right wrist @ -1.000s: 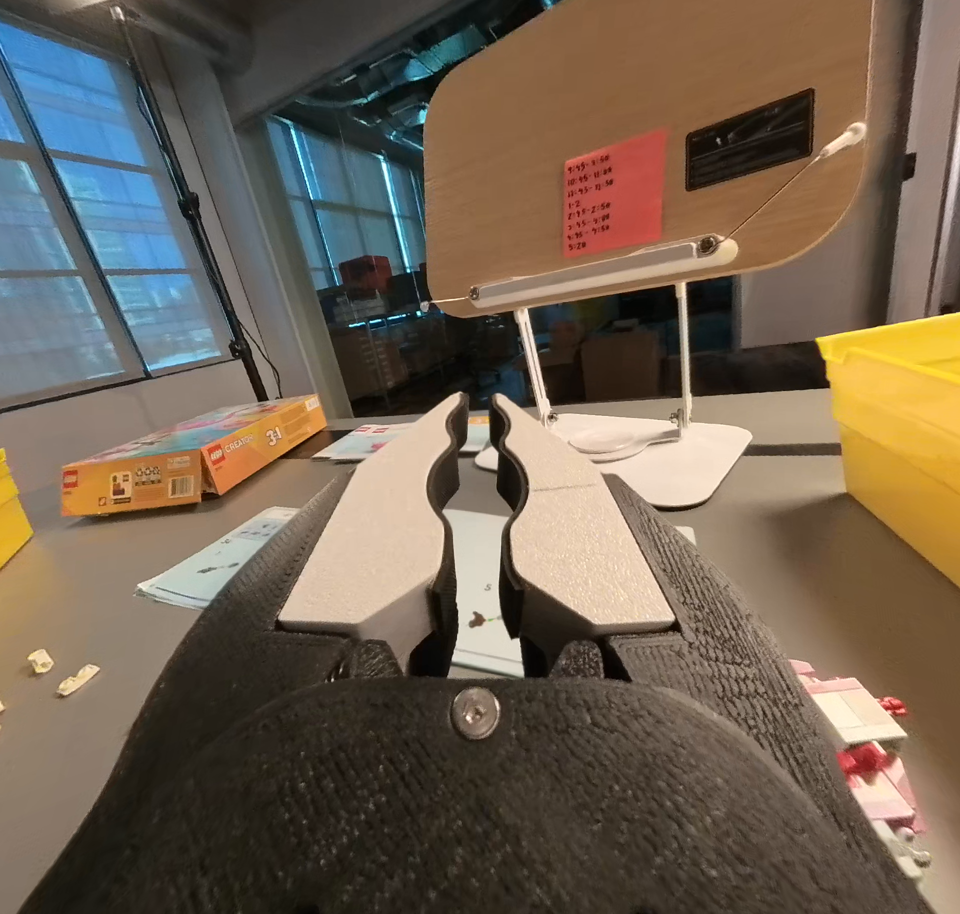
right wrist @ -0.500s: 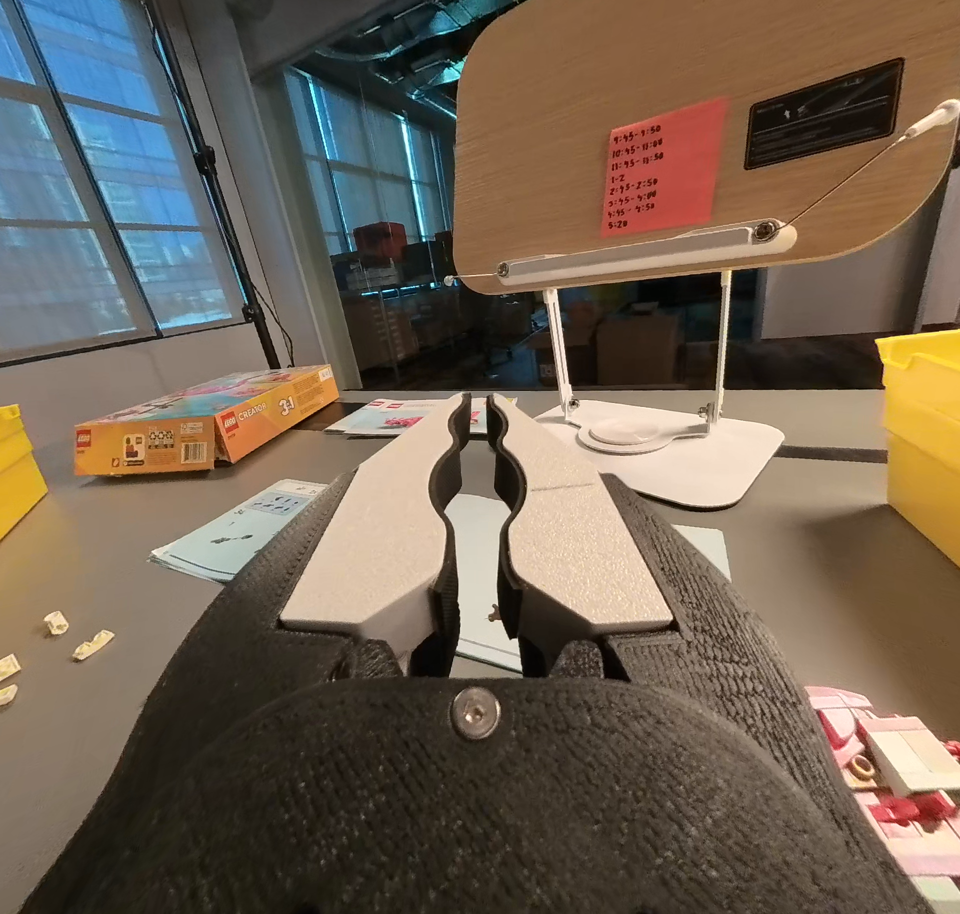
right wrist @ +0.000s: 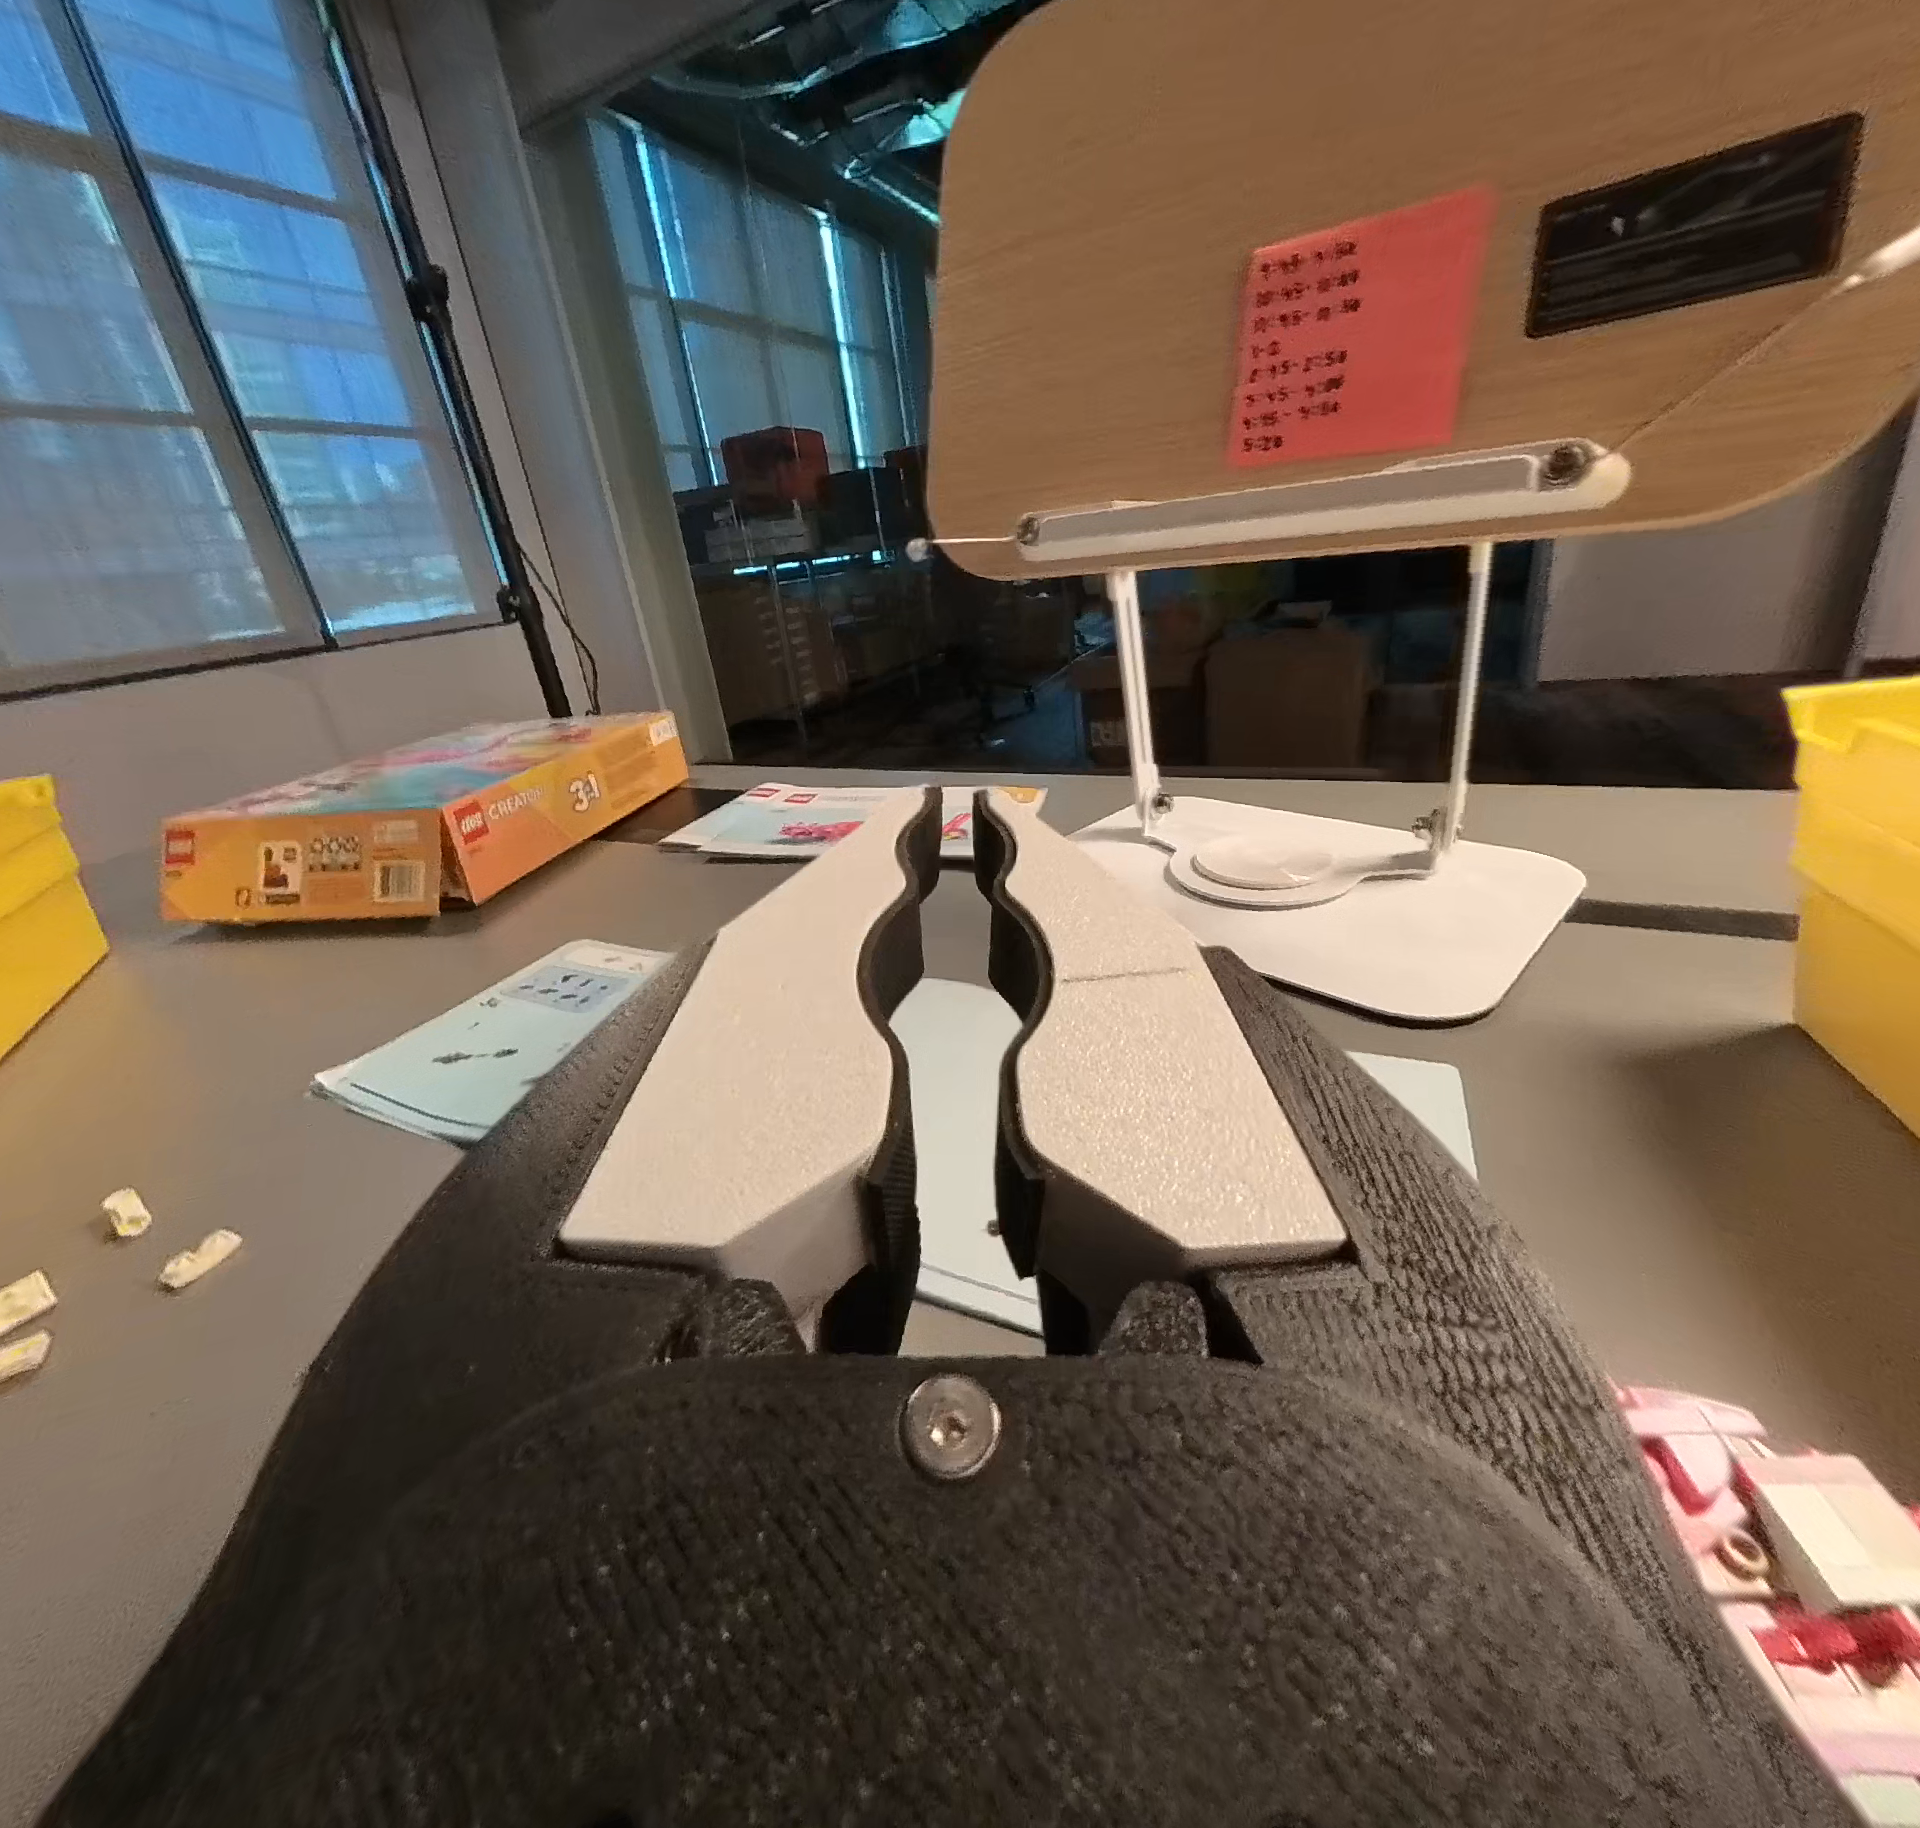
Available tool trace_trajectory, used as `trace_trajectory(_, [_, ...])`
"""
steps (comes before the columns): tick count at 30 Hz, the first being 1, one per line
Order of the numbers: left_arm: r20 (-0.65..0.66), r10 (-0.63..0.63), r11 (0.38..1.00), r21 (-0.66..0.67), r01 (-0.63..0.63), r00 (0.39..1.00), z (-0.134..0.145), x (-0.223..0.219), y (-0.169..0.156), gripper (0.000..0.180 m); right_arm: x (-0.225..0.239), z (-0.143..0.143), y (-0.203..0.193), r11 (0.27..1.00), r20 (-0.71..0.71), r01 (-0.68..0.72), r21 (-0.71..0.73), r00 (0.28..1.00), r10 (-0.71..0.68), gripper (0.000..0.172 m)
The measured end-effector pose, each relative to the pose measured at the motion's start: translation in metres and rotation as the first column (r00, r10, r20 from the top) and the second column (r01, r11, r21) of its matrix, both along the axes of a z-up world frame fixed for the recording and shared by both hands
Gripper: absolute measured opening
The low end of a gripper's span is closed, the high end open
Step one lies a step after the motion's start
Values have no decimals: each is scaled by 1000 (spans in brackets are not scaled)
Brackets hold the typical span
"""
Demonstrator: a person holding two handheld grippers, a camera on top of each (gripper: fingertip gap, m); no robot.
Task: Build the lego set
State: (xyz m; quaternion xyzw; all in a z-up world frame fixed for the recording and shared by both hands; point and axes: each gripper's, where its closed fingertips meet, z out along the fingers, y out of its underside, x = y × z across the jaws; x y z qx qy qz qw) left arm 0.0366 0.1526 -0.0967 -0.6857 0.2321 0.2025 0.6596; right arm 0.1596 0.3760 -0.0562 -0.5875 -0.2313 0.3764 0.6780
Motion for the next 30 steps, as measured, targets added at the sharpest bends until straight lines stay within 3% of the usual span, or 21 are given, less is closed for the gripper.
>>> trace_trajectory(7, [-2, -2, 1000, -1, 2, 1000, 0, 1, 0, 0, -14, -2, -9, 998, 105, -13, 69, 994, 6, 2])
trace_trajectory(30, [-2, -24, 1000, -3, 24, 1000, -1, 5, 0, 0, -14, -4, -7, 998, 107, -9, 57, 994, 3, 2])
